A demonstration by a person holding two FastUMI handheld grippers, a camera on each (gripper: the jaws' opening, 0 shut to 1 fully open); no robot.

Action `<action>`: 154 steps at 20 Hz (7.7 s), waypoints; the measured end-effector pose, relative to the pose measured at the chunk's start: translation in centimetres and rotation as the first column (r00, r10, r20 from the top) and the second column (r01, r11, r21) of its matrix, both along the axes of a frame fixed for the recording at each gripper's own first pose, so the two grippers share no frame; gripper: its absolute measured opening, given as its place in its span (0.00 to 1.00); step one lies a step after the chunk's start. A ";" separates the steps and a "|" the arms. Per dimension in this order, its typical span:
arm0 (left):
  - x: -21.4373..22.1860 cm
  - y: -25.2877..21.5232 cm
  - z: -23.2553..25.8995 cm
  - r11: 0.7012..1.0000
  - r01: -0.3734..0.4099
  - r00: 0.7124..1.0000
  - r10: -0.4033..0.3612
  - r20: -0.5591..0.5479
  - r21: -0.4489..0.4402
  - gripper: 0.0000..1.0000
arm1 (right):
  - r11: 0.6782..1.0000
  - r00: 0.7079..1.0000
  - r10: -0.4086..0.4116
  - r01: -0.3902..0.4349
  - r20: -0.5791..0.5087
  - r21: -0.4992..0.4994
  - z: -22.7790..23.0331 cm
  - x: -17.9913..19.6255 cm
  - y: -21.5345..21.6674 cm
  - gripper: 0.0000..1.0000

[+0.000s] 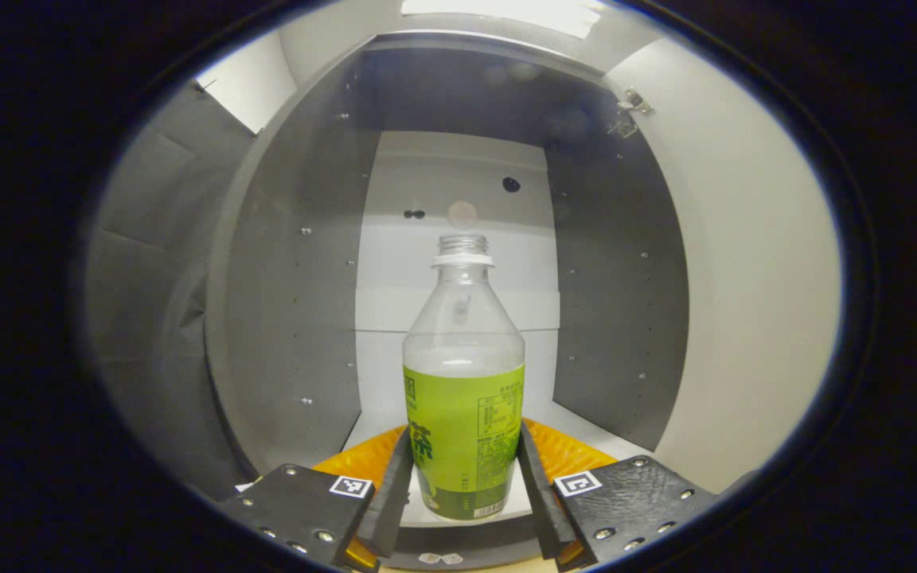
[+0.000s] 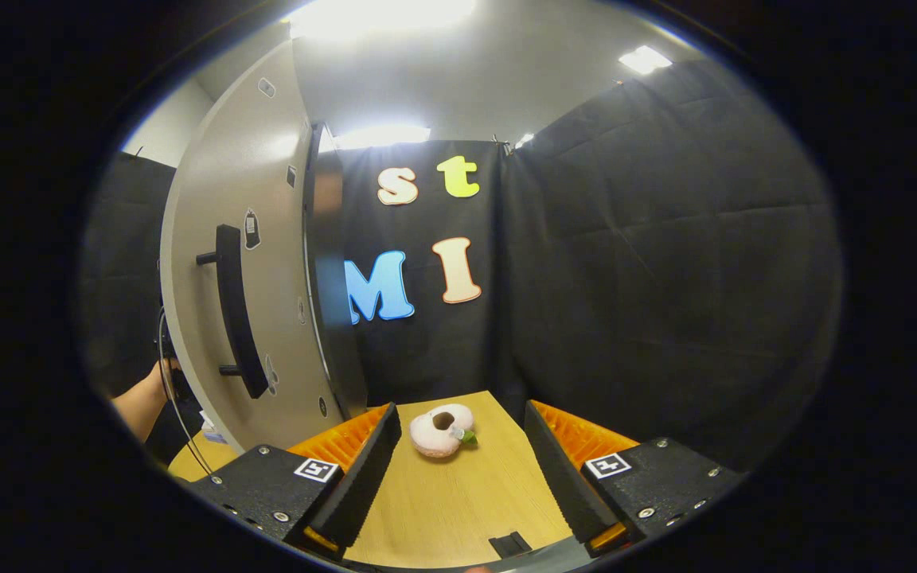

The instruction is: Open the cabinet door with the right hand, grasp the bottle in the cabinet with the left hand and place it on the coaster, then close the cabinet door with the right hand.

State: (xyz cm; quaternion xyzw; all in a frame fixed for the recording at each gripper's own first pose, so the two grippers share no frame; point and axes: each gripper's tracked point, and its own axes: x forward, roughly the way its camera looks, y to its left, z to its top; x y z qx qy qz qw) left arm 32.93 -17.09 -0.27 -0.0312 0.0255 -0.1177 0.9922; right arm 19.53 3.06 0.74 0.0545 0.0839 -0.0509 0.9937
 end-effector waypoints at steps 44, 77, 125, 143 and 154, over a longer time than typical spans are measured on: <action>-30.6 10.3 -24.9 0.999 -0.024 0.986 0.031 -0.166 0.041 0.72 | 0.998 0.998 -0.062 0.062 -0.025 0.012 -0.7 -7.9 2.4 0.91; -32.5 10.2 -19.2 0.993 -0.091 0.979 0.103 -0.176 0.075 0.85 | 1.000 0.996 0.022 -0.021 0.085 -0.013 3.2 0.8 3.9 0.95; -31.8 38.8 -6.9 0.932 -0.363 0.929 0.364 -0.072 0.020 0.89 | 0.940 0.928 0.330 -0.305 0.173 -0.155 7.2 7.5 35.3 0.93; -30.9 37.4 -5.7 0.941 -0.337 0.939 0.338 -0.065 0.024 0.89 | 0.941 0.938 0.323 -0.304 0.123 -0.146 4.2 5.8 33.6 0.93; -28.9 26.0 -2.9 0.960 -0.280 0.959 0.281 -0.048 0.028 0.85 | 0.948 0.942 0.311 -0.298 0.125 -0.113 2.7 5.3 23.6 0.93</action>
